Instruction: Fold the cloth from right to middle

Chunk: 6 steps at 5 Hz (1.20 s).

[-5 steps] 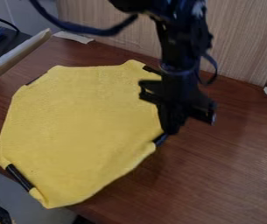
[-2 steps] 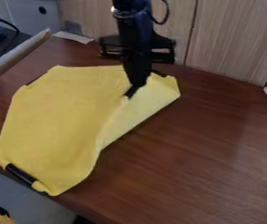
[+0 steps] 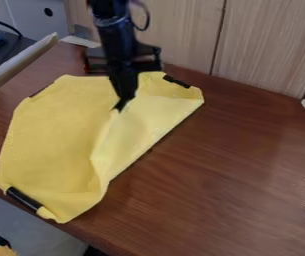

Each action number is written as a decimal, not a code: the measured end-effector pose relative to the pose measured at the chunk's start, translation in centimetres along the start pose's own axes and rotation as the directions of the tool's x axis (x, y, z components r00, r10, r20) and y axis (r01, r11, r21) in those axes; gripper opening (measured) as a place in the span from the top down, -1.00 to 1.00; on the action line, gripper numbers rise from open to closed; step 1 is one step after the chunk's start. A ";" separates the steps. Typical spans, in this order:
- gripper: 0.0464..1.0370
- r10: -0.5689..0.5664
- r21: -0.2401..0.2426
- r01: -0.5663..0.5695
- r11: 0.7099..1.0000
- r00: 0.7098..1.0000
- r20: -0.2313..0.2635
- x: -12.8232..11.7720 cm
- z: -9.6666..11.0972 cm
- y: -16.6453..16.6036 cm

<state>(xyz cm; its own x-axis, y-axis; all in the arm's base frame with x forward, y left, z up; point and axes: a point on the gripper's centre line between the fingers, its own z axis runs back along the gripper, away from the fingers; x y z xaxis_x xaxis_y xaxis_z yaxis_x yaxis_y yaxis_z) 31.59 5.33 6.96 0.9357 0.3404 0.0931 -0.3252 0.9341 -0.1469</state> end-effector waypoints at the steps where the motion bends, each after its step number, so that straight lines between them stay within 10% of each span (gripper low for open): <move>1: 0.98 0.049 -0.004 -0.049 0.999 0.998 -0.032 0.2 -2.2 1.9; 4: 0.67 0.152 -0.003 -0.153 0.988 0.983 -0.099 -0.7 -4.7 5.1; 6: -0.46 0.154 0.018 -0.153 0.988 0.981 -0.119 -1.0 -4.5 5.2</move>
<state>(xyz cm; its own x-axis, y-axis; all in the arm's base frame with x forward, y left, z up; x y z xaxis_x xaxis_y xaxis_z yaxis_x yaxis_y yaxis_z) 29.61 9.34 1.63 0.8840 0.4651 -0.0481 -0.4669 0.8728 -0.1418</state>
